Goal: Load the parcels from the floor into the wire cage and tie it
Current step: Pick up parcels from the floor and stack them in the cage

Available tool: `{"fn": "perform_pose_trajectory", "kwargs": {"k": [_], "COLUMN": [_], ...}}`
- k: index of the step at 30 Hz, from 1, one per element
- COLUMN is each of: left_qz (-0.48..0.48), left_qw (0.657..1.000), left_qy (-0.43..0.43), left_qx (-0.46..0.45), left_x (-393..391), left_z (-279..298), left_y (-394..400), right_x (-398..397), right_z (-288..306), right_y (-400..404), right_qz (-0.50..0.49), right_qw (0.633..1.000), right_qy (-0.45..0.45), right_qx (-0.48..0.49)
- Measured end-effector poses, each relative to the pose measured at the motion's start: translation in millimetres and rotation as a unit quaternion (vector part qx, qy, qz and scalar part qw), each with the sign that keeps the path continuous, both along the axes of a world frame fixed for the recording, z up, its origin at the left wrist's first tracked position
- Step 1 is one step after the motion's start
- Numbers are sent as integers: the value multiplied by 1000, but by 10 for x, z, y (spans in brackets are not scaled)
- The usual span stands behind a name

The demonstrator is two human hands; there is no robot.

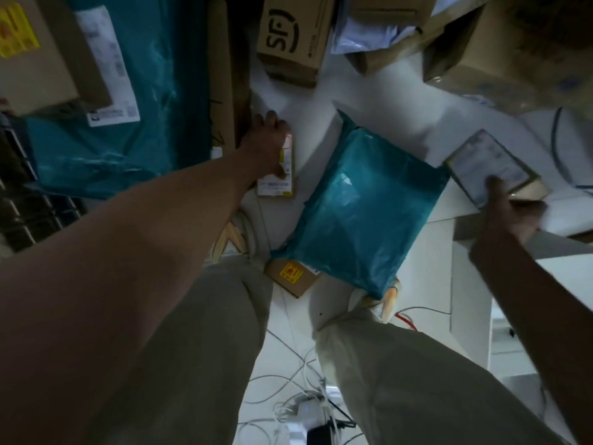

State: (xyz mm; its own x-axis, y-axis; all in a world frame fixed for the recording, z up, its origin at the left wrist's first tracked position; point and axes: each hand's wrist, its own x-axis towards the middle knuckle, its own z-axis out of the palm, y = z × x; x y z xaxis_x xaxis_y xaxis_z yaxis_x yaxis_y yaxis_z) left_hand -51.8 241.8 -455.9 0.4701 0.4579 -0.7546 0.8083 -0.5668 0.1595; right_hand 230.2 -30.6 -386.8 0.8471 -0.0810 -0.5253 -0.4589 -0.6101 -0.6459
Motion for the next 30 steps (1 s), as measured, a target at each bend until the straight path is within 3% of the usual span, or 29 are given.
{"fn": "perform_pose_trajectory", "kwargs": {"k": [1, 4, 9, 11, 12, 14, 15, 16, 18, 19, 21, 27, 30], "left_qz": [9, 65, 50, -17, -49, -112, -143, -167, -193, -198, -195, -221, -256], "left_qw": [1000, 995, 994, 993, 991, 984, 981, 978, 975, 975, 975, 965, 958], "left_qy": [-12, -65, -63, -55, -54, -58, -56, -51, -30, -17, 0, -35, -19], "left_qx": [9, 44, 73, 105, 116, 123, 121, 116, 105, 100, 102, 139, 126], "left_x": [-25, -81, -160, -152, -141, -144, -160, -183, -223, -228, -227, -210, -250], "left_z": [-28, -27, 58, 105, 123, 109, 100, 86, 35, 16, -26, -82, -57], "left_y": [-11, -128, -282, -286, -279, -231, -200, -178, -156, -159, -195, -272, -268], "right_x": [-129, -692, -1465, -1563, -1549, -1443, -1375, -1299, -1113, -1015, -856, -705, -679], "right_z": [71, 206, 222, 298, 357, 438, 467, 470, 398, 357, 241, 148, 125], "right_y": [85, 247, 141, 138, 153, 170, 173, 173, 195, 226, 276, 557, 602], "right_qz": [-6, 4, 9, -42, -46, 98, 219, 349, 566, 638, 719, 775, 780], "right_qw": [999, 968, 924, 936, 958, 975, 948, 896, 755, 691, 608, 517, 519], "right_qy": [22, 233, 381, 343, 267, 73, -7, -72, -146, -154, -147, -185, -165], "right_qx": [38, 90, -28, -63, -96, -187, -231, -264, -299, -303, -303, -313, -307]}}
